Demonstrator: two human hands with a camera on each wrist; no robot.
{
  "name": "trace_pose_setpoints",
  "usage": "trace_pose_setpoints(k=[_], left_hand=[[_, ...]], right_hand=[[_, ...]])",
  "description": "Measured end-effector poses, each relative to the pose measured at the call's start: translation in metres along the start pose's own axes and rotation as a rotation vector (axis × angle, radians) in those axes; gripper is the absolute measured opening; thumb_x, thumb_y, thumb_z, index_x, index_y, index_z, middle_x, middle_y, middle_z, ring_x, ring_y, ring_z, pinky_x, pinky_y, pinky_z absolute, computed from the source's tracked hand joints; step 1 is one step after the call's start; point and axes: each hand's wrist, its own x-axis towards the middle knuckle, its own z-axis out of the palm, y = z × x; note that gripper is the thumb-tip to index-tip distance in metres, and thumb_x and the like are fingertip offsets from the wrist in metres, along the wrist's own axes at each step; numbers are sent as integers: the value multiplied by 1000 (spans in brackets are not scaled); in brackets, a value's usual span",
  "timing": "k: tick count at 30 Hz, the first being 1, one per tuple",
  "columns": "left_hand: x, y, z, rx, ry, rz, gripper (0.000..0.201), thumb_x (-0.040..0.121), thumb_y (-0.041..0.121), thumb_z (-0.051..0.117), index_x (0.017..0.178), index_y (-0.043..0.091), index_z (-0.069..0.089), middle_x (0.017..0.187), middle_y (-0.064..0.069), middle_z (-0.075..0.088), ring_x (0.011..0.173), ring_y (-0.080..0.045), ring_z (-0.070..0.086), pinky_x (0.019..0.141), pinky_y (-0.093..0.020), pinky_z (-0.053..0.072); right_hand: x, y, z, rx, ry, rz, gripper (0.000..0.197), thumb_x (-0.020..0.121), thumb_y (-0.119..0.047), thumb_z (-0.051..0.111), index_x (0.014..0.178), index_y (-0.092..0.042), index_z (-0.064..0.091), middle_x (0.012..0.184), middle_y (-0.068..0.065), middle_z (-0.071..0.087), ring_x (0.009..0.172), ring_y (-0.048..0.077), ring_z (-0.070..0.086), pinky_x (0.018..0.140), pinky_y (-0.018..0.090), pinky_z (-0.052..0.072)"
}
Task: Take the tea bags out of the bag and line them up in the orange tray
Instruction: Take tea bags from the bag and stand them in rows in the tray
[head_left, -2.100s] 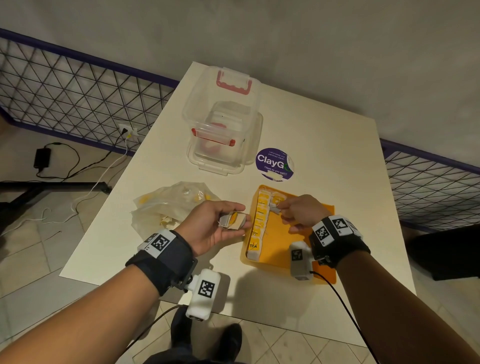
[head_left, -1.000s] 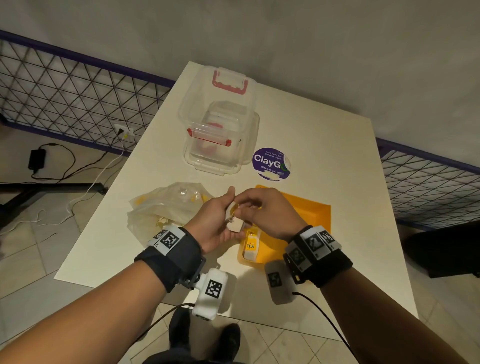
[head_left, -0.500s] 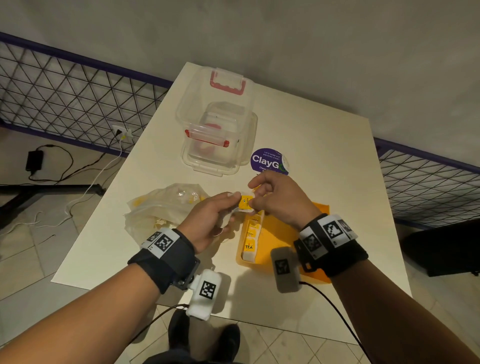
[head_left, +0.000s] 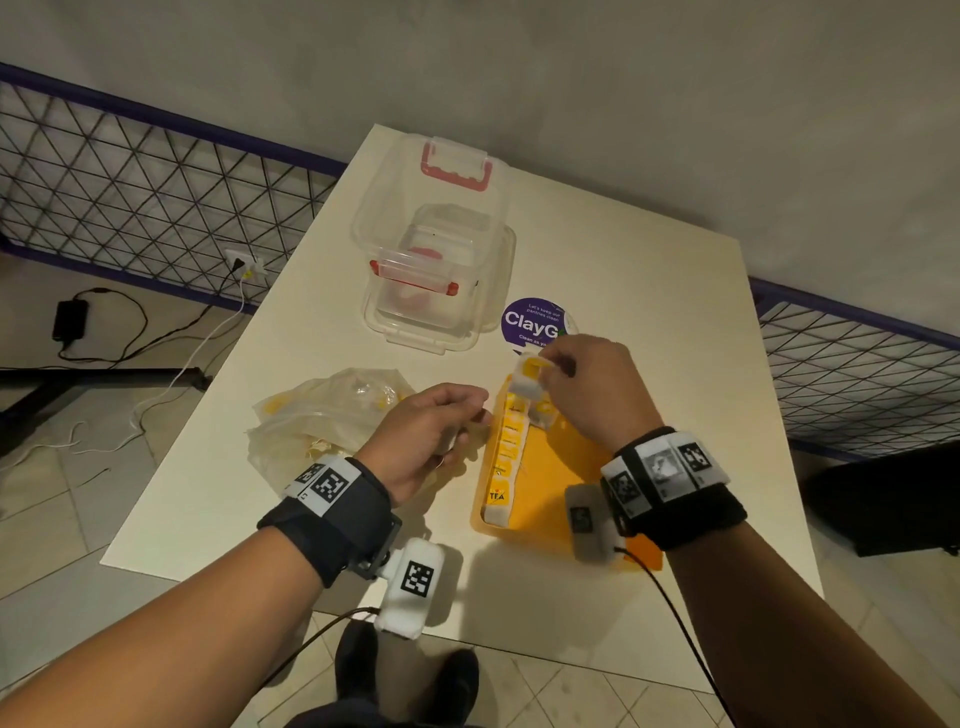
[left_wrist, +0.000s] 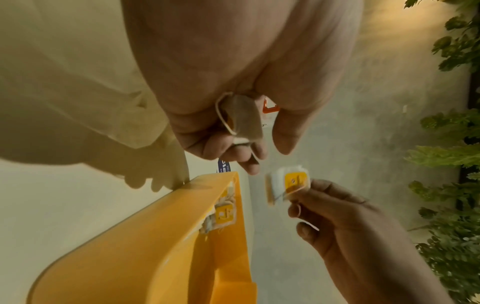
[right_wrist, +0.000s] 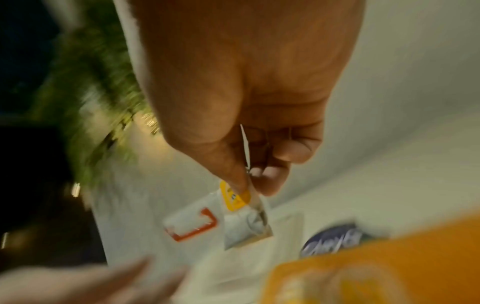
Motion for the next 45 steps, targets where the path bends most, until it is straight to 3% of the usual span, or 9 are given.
trace_pose_setpoints(k=[3,10,14,20,30,34,39,43,45], left_hand=[[-1,-2,-1,-2,-2,-21,21,96,19,60,113,10,68,98,-7,70,64,-10,51,52,-22,35],[-2,-2,0,16,-11,-37,22,96,19,60,113,7,68,99,-8,71,64,-11,52,53,-24,35],[-1,-3,0,39,-18,-48,23,95,21,61,113,8,68,100,-8,72,66,-11,53,54,-25,36],[-3,-6,-1,36,-27,-63,26,95,21,60,116,6,67,100,-8,71,66,-11,54,54,-25,36],[-5,-8,-3,49,-23,-72,24,96,23,59,113,8,68,100,-8,72,70,-13,54,53,-25,37],[-5,-6,-3,2,-31,-88,26,97,21,56,115,5,66,99,-9,70,70,-14,54,51,-25,38],[-5,-1,-1,-148,-61,-147,30,101,28,49,112,5,64,95,-10,67,75,-19,63,54,-25,48],[-5,4,2,-288,-64,-193,27,98,19,50,113,0,62,104,-23,66,88,-31,67,62,-31,57],[-3,5,2,-312,-76,-204,28,100,22,47,114,1,59,108,-26,63,89,-33,66,62,-32,57]], right_hand=[[2,14,-8,-151,-21,19,15,93,-21,63,98,-13,75,100,8,72,93,25,65,79,35,54],[0,46,1,-76,-224,278,16,84,-4,62,78,-18,68,81,3,68,79,18,62,58,23,41],[-4,58,18,183,-312,438,15,87,-2,65,82,-16,66,74,22,74,62,22,67,55,27,52],[2,65,33,312,-279,505,10,91,-3,65,98,-9,67,74,23,73,55,21,67,52,27,55],[8,67,39,422,-145,581,11,87,-1,71,91,9,69,76,28,72,50,22,66,50,26,56],[10,68,41,425,-134,618,12,86,-2,71,88,10,68,76,27,72,58,27,69,64,35,61],[7,68,39,350,-107,572,15,85,-8,72,74,0,67,66,18,70,41,11,60,45,17,47],[7,64,32,222,-197,525,15,81,-11,70,69,-4,64,65,15,63,61,23,60,62,33,48],[7,57,25,-24,-184,438,15,84,-19,69,82,-5,67,82,9,65,80,24,62,73,33,48]])
